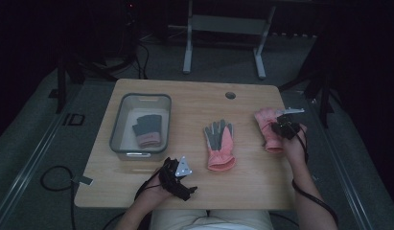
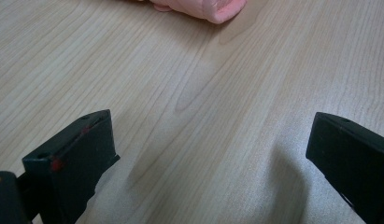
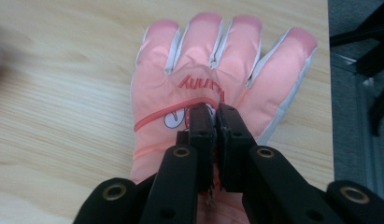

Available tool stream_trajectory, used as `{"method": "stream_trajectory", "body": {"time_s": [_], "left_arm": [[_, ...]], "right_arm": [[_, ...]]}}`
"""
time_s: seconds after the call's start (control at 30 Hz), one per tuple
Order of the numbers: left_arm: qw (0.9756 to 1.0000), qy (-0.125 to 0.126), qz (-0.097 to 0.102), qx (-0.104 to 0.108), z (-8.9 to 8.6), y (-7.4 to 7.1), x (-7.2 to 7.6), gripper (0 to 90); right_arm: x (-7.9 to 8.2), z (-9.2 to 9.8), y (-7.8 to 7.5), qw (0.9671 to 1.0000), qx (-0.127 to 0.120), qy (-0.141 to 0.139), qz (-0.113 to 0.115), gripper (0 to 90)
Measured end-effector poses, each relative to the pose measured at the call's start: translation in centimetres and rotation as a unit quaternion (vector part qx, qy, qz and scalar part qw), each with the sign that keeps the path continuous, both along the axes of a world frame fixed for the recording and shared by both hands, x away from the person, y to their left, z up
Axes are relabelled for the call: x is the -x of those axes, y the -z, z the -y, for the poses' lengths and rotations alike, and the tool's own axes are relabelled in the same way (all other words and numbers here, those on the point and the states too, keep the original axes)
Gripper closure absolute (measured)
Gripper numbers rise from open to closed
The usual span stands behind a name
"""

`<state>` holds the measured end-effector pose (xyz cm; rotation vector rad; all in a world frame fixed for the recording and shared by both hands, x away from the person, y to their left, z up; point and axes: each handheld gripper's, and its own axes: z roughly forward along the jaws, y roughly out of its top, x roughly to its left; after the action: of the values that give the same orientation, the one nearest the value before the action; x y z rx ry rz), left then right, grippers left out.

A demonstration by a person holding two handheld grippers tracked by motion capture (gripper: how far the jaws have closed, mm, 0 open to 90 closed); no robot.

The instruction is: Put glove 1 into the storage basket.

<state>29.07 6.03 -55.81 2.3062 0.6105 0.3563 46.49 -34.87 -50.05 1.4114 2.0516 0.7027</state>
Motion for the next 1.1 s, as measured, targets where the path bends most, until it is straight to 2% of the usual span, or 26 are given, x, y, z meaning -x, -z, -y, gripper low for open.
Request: {"method": "stream_trajectory", "body": {"time_s": [0.17,0.3,0.63,0.77,0.83,0.97,1.1], "left_arm": [[1.0,0.0,-0.001,-0.001,0.0,0.0,0.0,1.0],[1.0,0.005,0.002,0.004,0.0,0.0,0.1,1.0],[1.0,0.003,0.005,0.005,-0.3,0.0,0.1,1.0],[1.0,0.004,0.007,-0.001,-0.3,0.0,0.1,1.0],[1.0,0.004,0.007,-0.001,-0.3,0.0,0.2,1.0],[1.0,0.007,0.007,-0.002,-0.2,0.0,0.2,1.0],[0.9999,0.008,0.009,-0.007,-0.3,0.1,0.2,1.0]], "right_arm": [[2.0,-0.5,-2.8,0.9993,-0.027,0.011,0.022,86.4],[3.9,-1.3,-4.5,0.9987,-0.035,0.022,0.031,86.4],[8.5,-3.4,-6.1,0.9979,-0.033,0.024,0.05,86.4],[9.9,-3.8,-5.9,0.9972,-0.045,0.024,0.054,86.4],[10.3,-4.1,-5.4,0.9977,-0.039,0.023,0.051,86.3],[10.4,-4.4,-3.9,0.9978,-0.047,0.026,0.04,86.3],[9.8,-4.8,-2.2,0.9983,-0.046,0.028,0.023,86.2]]}}
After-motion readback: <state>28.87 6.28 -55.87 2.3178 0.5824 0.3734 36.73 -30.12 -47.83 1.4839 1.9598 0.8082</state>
